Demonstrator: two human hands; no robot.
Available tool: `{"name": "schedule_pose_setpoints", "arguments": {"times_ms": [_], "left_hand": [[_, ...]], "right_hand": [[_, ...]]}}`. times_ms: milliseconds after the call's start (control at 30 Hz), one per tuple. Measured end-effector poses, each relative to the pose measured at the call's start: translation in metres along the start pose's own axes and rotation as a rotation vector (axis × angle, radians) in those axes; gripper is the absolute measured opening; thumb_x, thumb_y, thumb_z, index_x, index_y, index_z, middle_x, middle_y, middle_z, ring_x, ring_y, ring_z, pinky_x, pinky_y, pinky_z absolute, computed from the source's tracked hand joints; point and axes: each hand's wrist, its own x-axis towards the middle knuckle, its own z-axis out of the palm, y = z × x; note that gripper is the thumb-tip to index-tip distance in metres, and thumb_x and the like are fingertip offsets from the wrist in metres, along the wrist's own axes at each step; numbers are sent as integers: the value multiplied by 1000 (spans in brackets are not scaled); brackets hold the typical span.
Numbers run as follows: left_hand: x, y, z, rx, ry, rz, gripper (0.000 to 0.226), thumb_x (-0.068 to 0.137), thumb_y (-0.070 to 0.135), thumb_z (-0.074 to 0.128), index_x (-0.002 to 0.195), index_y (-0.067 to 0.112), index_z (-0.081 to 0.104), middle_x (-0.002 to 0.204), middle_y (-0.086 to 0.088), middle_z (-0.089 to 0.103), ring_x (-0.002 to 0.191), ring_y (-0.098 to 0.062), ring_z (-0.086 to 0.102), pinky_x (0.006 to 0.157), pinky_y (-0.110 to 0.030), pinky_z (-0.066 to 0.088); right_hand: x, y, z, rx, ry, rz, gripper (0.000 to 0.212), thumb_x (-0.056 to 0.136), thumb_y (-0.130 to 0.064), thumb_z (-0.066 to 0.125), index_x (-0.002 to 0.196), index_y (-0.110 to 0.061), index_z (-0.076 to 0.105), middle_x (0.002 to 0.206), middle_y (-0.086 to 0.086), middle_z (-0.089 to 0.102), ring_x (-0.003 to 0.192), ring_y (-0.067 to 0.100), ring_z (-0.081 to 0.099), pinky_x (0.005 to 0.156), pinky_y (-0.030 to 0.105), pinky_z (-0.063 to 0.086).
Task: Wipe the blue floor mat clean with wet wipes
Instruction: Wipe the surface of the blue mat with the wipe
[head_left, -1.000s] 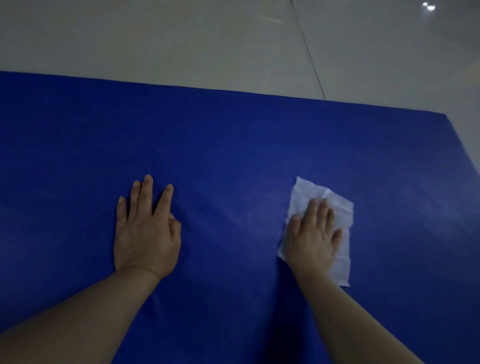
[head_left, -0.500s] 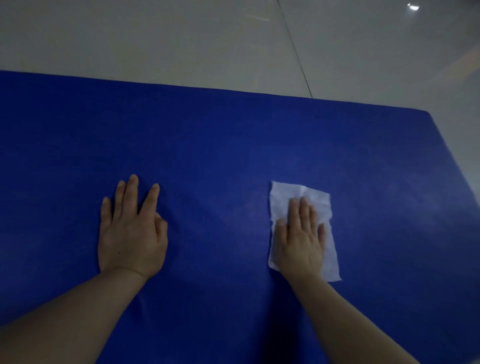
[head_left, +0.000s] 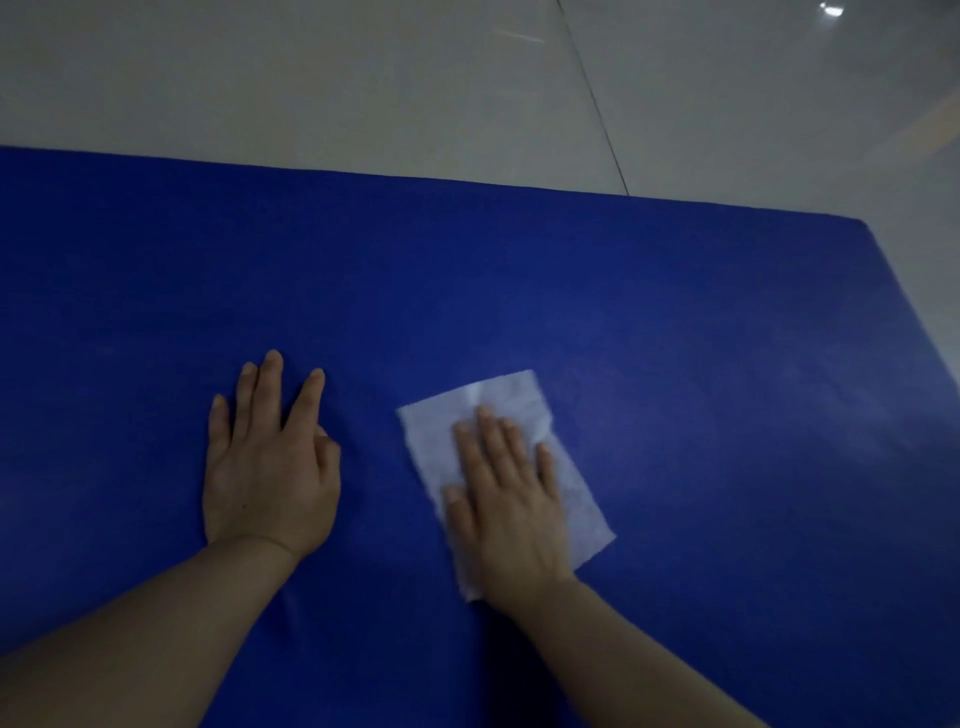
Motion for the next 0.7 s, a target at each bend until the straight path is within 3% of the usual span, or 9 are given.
{"name": "schedule_pose_setpoints", "arguments": {"times_ms": [133, 200, 267, 367, 467, 567, 700], "left_hand": [[0, 0, -1, 16, -4, -1, 56, 93, 20, 41, 148, 14, 32, 158, -13, 16, 147, -26, 9, 119, -44, 3], [0, 0, -1, 13, -4, -2, 56, 93, 21, 40, 148, 14, 32, 159, -13, 15, 147, -26, 8, 119, -44, 3], [0, 1, -1, 9, -10, -3, 56, 94, 21, 40, 148, 14, 31, 159, -13, 15, 147, -25, 7, 119, -43, 2], [0, 0, -1, 15, -16, 0, 56, 94, 21, 41, 149, 15, 31, 159, -13, 14, 147, -26, 7, 119, -43, 2], [1, 1, -2, 18, -20, 5, 56, 94, 20, 41, 149, 14, 31, 159, -14, 15, 147, -27, 8, 118, -44, 3], [1, 2, -1, 14, -16, 3, 55, 95, 21, 40, 149, 14, 31, 159, -13, 15, 147, -26, 7, 119, -43, 1], [2, 2, -1, 18, -8, 2, 55, 95, 21, 38, 149, 14, 30, 159, -13, 14, 147, -25, 6, 119, -42, 0]], "right_hand": [[16, 49, -8, 84, -65, 338, 67, 82, -56, -15, 144, -29, -17, 154, -8, -22, 144, 11, -17, 116, 38, -13], [18, 50, -13, 115, -44, 418, 68, 79, -55, -19, 142, -29, -21, 152, -8, -28, 142, 11, -23, 116, 40, -14], [14, 31, -8, 67, -36, 355, 69, 83, -53, -14, 146, -25, -15, 155, -3, -22, 145, 15, -15, 117, 43, -10], [-11, -19, -1, 39, 4, 41, 59, 98, -46, 15, 150, -20, 22, 157, 4, 19, 145, 23, 19, 111, 49, 11], [-27, -23, 2, 38, -59, -196, 55, 101, -46, 11, 147, -23, 28, 155, 1, 27, 143, 20, 24, 109, 47, 16], [-16, 25, 1, 23, 45, 24, 59, 100, -47, 8, 148, -20, 30, 155, 1, 25, 142, 18, 28, 113, 43, 15], [8, 67, -7, 128, -10, 534, 55, 100, -44, 8, 147, -24, -10, 159, -3, -11, 146, 13, -11, 119, 42, -6]]}}
